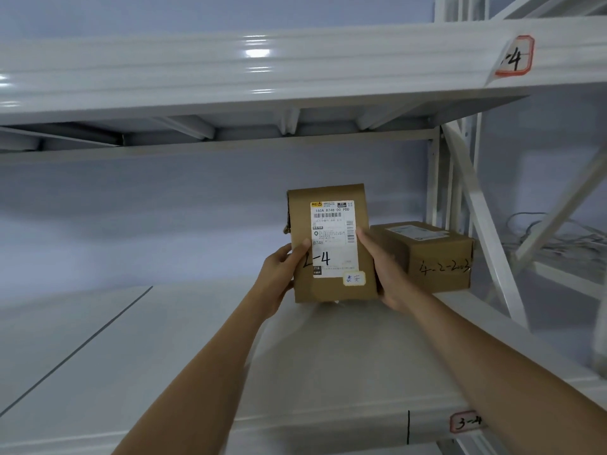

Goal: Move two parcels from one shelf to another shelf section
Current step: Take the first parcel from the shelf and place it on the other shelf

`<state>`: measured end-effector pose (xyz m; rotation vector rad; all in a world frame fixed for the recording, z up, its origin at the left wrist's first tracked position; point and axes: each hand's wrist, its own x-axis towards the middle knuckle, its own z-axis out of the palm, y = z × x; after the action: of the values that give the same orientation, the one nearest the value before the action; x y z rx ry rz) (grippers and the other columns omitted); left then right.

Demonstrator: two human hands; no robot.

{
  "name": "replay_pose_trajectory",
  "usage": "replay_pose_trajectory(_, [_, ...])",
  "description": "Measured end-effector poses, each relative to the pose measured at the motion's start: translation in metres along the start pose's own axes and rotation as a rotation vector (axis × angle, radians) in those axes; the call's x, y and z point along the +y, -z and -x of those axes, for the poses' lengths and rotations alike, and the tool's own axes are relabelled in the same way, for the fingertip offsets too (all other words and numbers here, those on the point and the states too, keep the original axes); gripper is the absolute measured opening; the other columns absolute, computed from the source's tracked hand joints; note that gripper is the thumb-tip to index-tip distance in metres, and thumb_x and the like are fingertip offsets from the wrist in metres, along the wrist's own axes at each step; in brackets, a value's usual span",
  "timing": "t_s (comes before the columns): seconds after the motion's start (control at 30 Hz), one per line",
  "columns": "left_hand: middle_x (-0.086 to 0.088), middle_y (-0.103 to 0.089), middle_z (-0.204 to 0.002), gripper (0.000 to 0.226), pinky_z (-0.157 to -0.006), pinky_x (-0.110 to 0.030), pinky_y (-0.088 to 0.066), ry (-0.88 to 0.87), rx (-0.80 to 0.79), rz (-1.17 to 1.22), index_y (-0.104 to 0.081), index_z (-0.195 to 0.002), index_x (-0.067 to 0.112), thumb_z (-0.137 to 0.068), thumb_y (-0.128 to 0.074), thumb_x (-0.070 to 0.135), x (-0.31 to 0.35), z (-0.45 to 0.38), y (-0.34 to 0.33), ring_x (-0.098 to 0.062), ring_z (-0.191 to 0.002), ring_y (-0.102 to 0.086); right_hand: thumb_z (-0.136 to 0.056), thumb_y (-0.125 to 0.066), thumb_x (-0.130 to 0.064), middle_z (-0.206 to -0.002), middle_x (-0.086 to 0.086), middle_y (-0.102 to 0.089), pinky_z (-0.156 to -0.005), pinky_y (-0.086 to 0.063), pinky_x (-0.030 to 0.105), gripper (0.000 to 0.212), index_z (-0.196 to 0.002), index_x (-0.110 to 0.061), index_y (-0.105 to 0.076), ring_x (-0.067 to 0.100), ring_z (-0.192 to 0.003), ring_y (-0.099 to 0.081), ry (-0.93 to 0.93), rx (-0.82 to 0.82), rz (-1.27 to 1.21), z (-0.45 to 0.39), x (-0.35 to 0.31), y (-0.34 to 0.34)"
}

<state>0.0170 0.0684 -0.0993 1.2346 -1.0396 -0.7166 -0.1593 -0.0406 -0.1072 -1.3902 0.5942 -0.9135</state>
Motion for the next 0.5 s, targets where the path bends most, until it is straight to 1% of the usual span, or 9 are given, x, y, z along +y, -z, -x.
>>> replay_pose_trajectory(0.03, [0.001, -0.080, -0.112, 0.053, -0.077, -0.029, -0.060, -0.019, 0.030, 0.008, -0.065, -0.133, 0.020, -0.092, -0.063, 0.053, 0.000, 0.001, -0.001, -0.017, -0.102, -0.076, -0.067, -0.071, -0.084, -0.123, -0.003, -0.079, -0.107, -0.052, 0.051, 0.080, -0.134, -0.040, -0.068, 0.025, -0.116, -0.074, -0.001, 0.017, -0.014, -0.001, 0.002, 0.000])
replay_pose_trajectory(0.07, [0.000, -0.080, -0.110, 0.052, -0.080, -0.031, -0.061, -0.039, 0.056, 0.020, -0.068, -0.130, 0.019, -0.092, -0.063, 0.055, 0.001, 0.002, -0.002, -0.019, -0.102, -0.077, -0.057, -0.074, -0.087, -0.122, -0.003, -0.079, -0.106, -0.053, 0.052, 0.088, -0.132, -0.041, -0.070, 0.026, -0.114, -0.075, 0.001, 0.028, -0.028, 0.000, 0.003, -0.002])
replay_pose_trajectory(0.1, [0.000, -0.081, -0.109, 0.051, -0.085, -0.036, -0.061, -0.058, 0.076, 0.034, -0.070, -0.126, 0.020, -0.092, -0.062, 0.056, 0.002, 0.003, -0.004, -0.022, -0.103, -0.077, -0.056, -0.073, -0.089, -0.120, -0.003, -0.079, -0.104, -0.054, 0.052, 0.086, -0.128, -0.041, -0.072, 0.026, -0.112, -0.076, 0.017, 0.033, -0.036, -0.001, 0.003, -0.004])
replay_pose_trajectory(0.13, [-0.001, -0.081, -0.108, 0.049, -0.089, -0.041, -0.061, -0.074, 0.087, 0.047, -0.072, -0.123, 0.020, -0.092, -0.061, 0.057, 0.003, 0.004, -0.005, -0.024, -0.103, -0.076, -0.063, -0.069, -0.088, -0.119, -0.003, -0.080, -0.103, -0.055, 0.051, 0.076, -0.124, -0.042, -0.074, 0.025, -0.111, -0.076, 0.039, 0.026, -0.031, 0.002, 0.002, -0.007])
replay_pose_trajectory(0.2, [-0.003, -0.081, -0.109, 0.048, -0.091, -0.045, -0.061, -0.099, 0.107, 0.072, -0.072, -0.122, 0.019, -0.094, -0.059, 0.056, 0.006, 0.007, -0.009, -0.026, -0.103, -0.076, -0.087, -0.056, -0.076, -0.116, -0.006, -0.080, -0.102, -0.055, 0.047, 0.049, -0.120, -0.045, -0.073, 0.021, -0.109, -0.076, 0.076, 0.032, -0.025, 0.006, 0.001, -0.011])
replay_pose_trajectory(0.23, [-0.004, -0.080, -0.110, 0.048, -0.090, -0.045, -0.061, -0.107, 0.115, 0.084, -0.071, -0.123, 0.018, -0.095, -0.058, 0.055, 0.006, 0.008, -0.011, -0.027, -0.102, -0.076, -0.091, -0.053, -0.073, -0.115, -0.007, -0.079, -0.102, -0.055, 0.045, 0.044, -0.119, -0.046, -0.072, 0.020, -0.109, -0.075, 0.096, 0.043, -0.031, 0.007, 0.000, -0.012])
replay_pose_trajectory(0.33, [-0.005, -0.079, -0.112, 0.049, -0.086, -0.042, -0.062, -0.121, 0.131, 0.103, -0.068, -0.126, 0.016, -0.096, -0.057, 0.053, 0.006, 0.008, -0.016, -0.027, -0.102, -0.076, -0.074, -0.057, -0.088, -0.120, -0.010, -0.079, -0.107, -0.051, 0.050, 0.062, -0.121, -0.051, -0.073, 0.022, -0.114, -0.074, 0.109, 0.087, 0.002, 0.008, -0.002, -0.012])
replay_pose_trajectory(0.43, [-0.005, -0.079, -0.112, 0.046, -0.080, -0.033, -0.061, -0.122, 0.123, 0.112, -0.067, -0.127, 0.016, -0.098, -0.055, 0.050, 0.006, 0.009, -0.018, -0.024, -0.100, -0.077, -0.079, -0.057, -0.082, -0.124, -0.010, -0.077, -0.108, -0.051, 0.051, 0.061, -0.129, -0.049, -0.069, 0.023, -0.118, -0.072, 0.125, 0.097, 0.028, 0.008, -0.002, -0.011])
replay_pose_trajectory(0.5, [-0.005, -0.079, -0.113, 0.046, -0.079, -0.031, -0.061, -0.122, 0.117, 0.105, -0.067, -0.127, 0.015, -0.099, -0.055, 0.049, 0.006, 0.009, -0.018, -0.023, -0.100, -0.077, -0.075, -0.058, -0.083, -0.122, -0.009, -0.078, -0.107, -0.052, 0.052, 0.065, -0.128, -0.048, -0.070, 0.023, -0.116, -0.073, 0.130, 0.112, 0.048, 0.008, -0.003, -0.011])
